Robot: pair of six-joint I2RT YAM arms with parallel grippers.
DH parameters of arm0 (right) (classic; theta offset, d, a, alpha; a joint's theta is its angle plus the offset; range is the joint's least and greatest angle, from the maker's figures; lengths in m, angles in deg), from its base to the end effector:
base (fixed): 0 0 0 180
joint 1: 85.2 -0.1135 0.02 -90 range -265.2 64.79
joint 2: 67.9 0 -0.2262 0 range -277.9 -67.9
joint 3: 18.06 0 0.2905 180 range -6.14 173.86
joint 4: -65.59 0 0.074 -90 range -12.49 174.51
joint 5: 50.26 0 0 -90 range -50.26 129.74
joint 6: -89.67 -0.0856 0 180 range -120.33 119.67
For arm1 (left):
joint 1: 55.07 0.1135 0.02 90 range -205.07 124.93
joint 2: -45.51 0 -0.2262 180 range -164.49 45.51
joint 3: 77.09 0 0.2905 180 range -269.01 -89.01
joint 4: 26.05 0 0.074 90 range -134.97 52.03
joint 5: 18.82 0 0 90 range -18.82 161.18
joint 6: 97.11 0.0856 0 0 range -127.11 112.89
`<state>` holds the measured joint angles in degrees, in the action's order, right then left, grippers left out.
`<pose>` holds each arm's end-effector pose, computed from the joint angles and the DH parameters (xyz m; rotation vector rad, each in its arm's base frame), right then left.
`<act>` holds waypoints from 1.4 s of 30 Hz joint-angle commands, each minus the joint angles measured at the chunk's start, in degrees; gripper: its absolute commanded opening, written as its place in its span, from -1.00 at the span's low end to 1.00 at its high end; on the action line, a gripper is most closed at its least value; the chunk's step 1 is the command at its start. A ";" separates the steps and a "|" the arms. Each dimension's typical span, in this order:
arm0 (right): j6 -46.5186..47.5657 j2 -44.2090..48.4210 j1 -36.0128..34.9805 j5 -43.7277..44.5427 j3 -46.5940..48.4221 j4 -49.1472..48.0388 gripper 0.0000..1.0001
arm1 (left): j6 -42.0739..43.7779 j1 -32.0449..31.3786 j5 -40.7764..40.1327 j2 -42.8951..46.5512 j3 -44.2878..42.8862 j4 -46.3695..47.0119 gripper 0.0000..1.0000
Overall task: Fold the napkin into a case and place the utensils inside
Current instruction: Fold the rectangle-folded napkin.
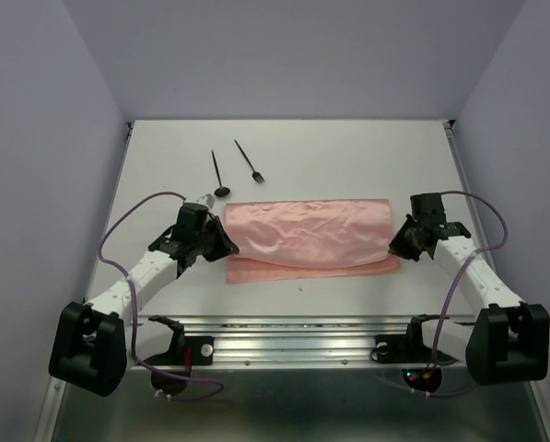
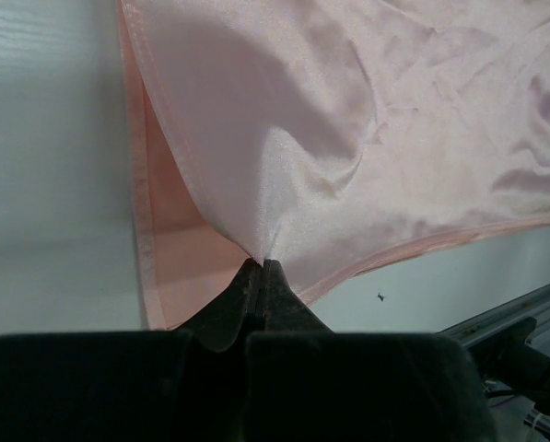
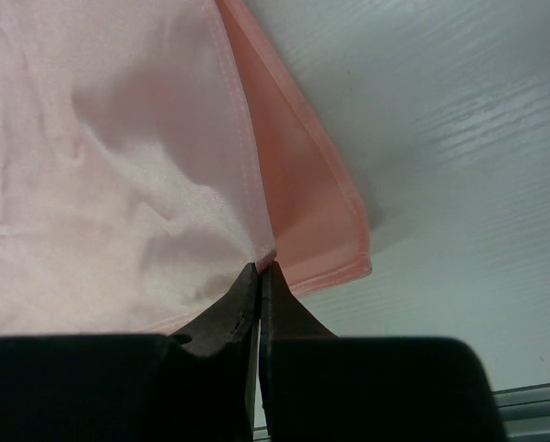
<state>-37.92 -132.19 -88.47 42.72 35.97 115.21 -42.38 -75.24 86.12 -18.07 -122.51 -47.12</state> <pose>0.2875 0.0120 0.1276 0.7921 2.5031 0.1826 0.2897 -0.1299 0.1264 -0.1640 2.3514 -0.7923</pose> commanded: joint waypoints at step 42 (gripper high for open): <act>-10.14 5.93 0.37 3.08 -6.51 1.68 -0.99 | -3.05 -0.49 -3.34 -3.13 2.12 -0.52 -1.00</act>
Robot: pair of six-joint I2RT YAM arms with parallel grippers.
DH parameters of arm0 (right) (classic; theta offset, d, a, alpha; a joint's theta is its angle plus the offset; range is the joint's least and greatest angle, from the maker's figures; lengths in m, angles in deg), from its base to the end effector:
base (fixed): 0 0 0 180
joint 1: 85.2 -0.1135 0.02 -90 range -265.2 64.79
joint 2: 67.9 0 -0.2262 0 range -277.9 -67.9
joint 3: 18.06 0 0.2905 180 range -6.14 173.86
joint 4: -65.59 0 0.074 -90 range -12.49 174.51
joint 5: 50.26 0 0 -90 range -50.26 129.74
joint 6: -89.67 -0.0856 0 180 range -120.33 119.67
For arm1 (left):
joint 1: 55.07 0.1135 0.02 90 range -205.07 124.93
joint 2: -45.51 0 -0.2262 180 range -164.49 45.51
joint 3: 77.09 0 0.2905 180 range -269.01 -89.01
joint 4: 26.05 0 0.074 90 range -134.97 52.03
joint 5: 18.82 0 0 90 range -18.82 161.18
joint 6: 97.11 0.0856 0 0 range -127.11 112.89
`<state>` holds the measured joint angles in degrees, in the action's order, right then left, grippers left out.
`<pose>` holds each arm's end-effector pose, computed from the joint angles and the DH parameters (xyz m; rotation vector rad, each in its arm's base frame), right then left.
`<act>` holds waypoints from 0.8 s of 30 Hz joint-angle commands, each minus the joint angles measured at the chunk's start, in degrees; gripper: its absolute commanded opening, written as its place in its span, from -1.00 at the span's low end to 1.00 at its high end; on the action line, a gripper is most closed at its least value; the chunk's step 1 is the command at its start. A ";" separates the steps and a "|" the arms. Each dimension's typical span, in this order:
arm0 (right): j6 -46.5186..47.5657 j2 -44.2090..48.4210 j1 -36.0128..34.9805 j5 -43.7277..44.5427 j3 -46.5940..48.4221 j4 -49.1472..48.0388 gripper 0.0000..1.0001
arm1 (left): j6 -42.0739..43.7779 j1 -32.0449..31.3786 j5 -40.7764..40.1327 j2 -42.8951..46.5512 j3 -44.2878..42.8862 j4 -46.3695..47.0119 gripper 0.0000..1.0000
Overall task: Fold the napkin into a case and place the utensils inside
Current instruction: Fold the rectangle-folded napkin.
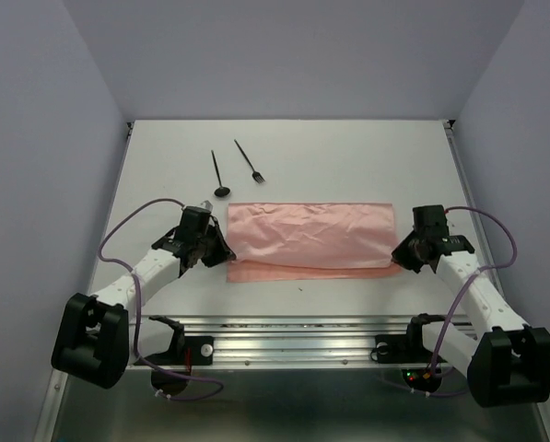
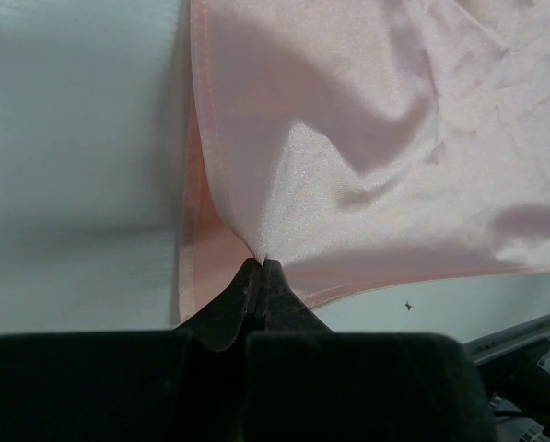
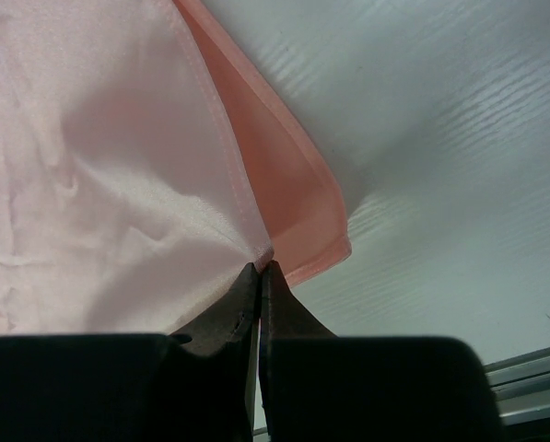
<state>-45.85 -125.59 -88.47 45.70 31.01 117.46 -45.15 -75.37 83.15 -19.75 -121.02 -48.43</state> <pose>0.2648 0.0062 0.1226 0.9800 2.4366 0.1612 0.2845 -0.1242 0.1043 -0.2675 2.4218 -0.7300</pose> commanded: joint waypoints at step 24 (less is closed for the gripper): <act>-5.02 2.06 0.37 7.14 0.47 2.86 -0.99 | 1.04 -1.33 1.83 -1.81 -3.41 -1.05 -1.00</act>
<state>-49.98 -123.91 -88.47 49.54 29.11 119.12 -45.33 -76.44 84.72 -23.77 -121.76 -48.13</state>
